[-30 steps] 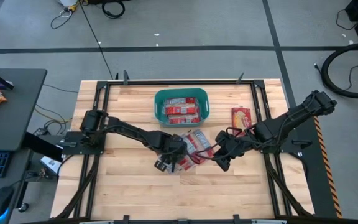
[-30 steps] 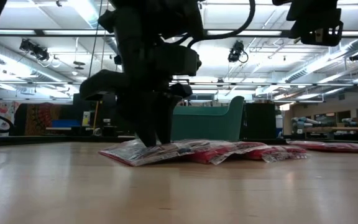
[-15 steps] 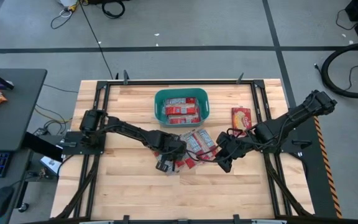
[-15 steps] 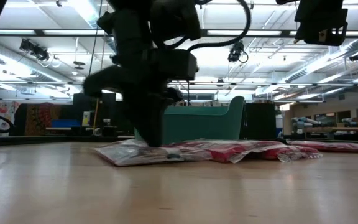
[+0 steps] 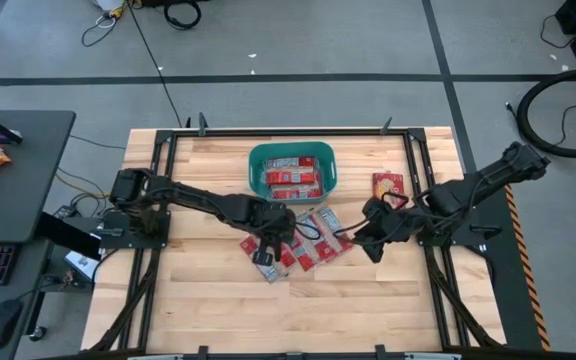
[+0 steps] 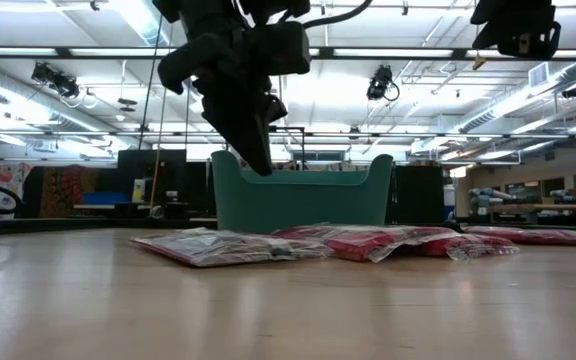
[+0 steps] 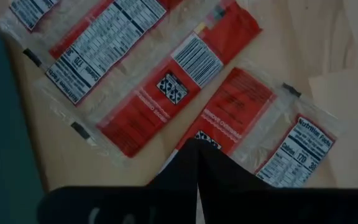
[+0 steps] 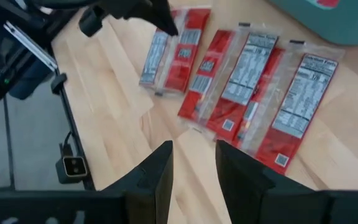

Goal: Sort popcorn bags into baskets
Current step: Put the red popcorn bag into the blue bin

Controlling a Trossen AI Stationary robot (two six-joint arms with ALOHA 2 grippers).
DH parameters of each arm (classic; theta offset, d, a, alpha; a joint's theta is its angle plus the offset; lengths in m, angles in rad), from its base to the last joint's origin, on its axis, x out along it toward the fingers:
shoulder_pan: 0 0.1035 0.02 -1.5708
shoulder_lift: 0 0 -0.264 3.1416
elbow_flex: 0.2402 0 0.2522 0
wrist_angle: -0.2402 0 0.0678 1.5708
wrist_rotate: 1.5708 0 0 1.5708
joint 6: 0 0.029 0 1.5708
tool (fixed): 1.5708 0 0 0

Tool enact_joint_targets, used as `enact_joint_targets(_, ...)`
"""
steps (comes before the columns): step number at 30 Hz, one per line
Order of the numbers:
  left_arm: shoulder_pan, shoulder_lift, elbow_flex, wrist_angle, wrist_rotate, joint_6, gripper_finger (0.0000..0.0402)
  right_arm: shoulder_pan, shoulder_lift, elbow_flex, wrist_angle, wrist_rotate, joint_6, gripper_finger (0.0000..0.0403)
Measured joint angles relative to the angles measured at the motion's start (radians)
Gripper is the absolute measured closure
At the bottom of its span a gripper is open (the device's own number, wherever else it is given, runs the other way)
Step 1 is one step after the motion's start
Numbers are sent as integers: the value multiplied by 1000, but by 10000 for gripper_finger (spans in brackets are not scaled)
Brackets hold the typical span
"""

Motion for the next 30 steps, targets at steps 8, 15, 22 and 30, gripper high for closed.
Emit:
enact_joint_targets(8,0,0,1,-60,70,-130,363,0,-2,0,-1,7,-18,277)
enact_joint_targets(15,90,-10,-63,-152,262,-218,338,0,32,0,0,0,-19,277)
enact_joint_targets(22,192,-110,-280,0,329,-378,337,14,34,0,3,-2,25,277)
enact_joint_targets(30,224,-175,-394,146,292,-730,302,18,34,0,8,23,23,277)
